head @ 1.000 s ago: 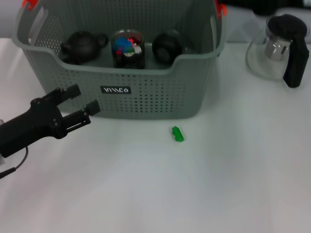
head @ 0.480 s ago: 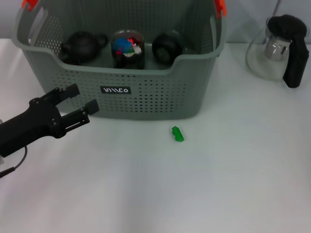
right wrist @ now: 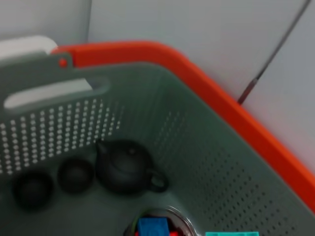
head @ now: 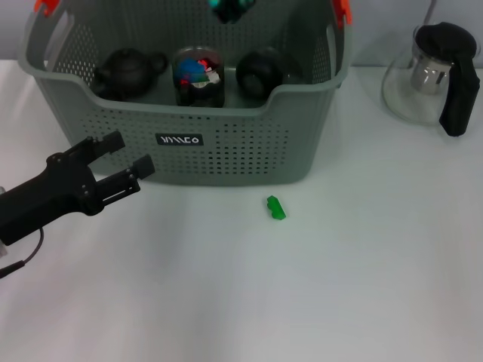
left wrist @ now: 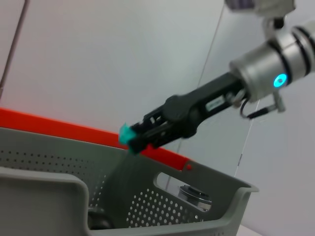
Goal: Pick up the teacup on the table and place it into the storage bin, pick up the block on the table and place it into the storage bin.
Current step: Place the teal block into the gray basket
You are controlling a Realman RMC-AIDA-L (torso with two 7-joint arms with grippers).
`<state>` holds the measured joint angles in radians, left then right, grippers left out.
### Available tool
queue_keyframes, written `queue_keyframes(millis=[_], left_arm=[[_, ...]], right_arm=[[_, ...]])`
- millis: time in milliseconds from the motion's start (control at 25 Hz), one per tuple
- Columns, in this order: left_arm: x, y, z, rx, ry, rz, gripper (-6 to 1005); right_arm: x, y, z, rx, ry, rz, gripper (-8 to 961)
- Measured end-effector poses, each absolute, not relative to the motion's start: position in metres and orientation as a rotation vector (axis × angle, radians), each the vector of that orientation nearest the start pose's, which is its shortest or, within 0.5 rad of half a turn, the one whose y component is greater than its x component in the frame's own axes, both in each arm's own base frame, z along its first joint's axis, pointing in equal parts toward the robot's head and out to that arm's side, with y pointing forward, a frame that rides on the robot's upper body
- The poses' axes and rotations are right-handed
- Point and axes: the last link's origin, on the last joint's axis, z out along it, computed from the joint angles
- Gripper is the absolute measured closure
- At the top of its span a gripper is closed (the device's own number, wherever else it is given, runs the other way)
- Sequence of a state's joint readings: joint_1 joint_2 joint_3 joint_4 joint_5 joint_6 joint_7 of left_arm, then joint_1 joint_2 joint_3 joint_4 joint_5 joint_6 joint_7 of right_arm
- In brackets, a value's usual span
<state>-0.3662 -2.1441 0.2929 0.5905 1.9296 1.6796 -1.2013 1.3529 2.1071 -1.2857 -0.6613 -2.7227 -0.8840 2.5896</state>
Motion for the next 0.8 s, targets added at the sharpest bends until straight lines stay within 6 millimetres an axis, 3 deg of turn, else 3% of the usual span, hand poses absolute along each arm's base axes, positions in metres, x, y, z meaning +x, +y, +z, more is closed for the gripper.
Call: queue_keyframes(millis=[360,800], left_arm=[[-0.309,0.276,0.018,-2.275,-0.735,-1.039,169],[-0.311,0.276,0.018,-2.274,-0.74,-1.033,169]], right_arm=[[0.004,0.481,-0.085,-2.455,0.349,-0.145,525],[0.003,0.485,-0.088,-2.415,0.348,-0.05,524]])
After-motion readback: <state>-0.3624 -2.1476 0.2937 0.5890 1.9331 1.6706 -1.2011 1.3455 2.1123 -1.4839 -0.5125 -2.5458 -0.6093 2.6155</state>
